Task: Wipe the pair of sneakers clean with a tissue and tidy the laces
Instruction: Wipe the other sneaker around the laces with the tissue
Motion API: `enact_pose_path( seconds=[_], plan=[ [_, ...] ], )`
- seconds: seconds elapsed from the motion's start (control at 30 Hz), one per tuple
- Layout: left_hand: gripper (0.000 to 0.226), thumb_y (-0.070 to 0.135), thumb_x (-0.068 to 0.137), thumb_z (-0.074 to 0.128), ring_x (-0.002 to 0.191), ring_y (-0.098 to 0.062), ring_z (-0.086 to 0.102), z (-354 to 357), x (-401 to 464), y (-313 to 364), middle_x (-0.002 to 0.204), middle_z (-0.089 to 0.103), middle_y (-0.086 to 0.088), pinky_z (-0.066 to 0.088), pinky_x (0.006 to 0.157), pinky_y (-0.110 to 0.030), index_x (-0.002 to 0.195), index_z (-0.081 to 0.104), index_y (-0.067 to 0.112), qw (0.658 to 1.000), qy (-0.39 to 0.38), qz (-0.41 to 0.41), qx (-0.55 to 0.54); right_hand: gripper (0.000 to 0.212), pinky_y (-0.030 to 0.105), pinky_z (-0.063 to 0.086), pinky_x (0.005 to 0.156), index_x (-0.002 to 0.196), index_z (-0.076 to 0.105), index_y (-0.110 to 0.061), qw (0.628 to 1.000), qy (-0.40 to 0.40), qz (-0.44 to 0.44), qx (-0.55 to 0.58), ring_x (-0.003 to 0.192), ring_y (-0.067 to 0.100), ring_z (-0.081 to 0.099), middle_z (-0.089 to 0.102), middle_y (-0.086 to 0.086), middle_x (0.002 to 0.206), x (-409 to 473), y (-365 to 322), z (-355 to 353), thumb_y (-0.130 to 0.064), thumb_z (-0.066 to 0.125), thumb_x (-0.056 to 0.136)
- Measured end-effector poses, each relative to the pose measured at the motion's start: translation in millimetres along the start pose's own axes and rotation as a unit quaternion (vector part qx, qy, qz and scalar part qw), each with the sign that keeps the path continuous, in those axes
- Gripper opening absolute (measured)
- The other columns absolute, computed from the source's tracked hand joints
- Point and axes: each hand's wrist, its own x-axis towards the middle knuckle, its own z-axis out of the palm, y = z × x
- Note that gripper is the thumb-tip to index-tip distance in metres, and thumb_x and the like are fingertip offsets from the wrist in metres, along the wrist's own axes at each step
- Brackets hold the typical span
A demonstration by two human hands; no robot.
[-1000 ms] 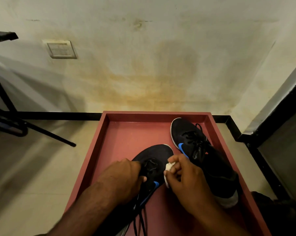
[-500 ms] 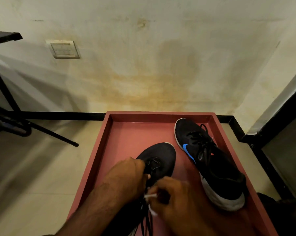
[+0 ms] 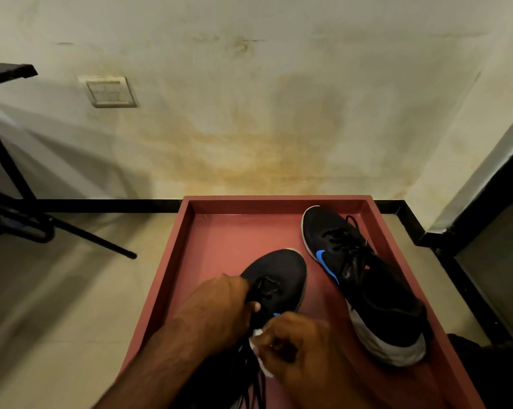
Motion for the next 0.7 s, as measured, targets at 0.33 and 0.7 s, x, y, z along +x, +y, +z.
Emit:
enact_pose_path(
  seconds=[0.33,0.7],
  plan=[
    [0.028,0.044,0.096,0.062,0.091,-0.012,0.07,-6.3,-4.8,4.8,0.102,0.073,0.004,0.059,0.08,-0.029,0.114,0.069,0.023,0.997,0.055,-0.008,-0.062,0.01,0.02,0.059,0.077,0.08,0.083,-0.026,0.987,-0.048,0.138,0.06,0.073,0.002,0.076,0.079,-0.011,0.077,9.8,-14.7,-22.7,-0.016,0.083,0.082],
    [0.074,0.053,0.091,0.07,0.133,-0.004,0.053,-29.4,-21.2,-4.9,0.151,0.052,0.015,0.045,0.112,-0.027,0.156,0.039,0.034,0.986,-0.066,0.066,-0.135,0.008,0.038,0.064,0.078,0.083,0.081,-0.024,0.972,-0.058,0.202,0.109,0.075,0.014,0.077,0.08,-0.002,0.078,12.0,-8.0,-23.7,-0.017,0.082,0.085]
  ],
)
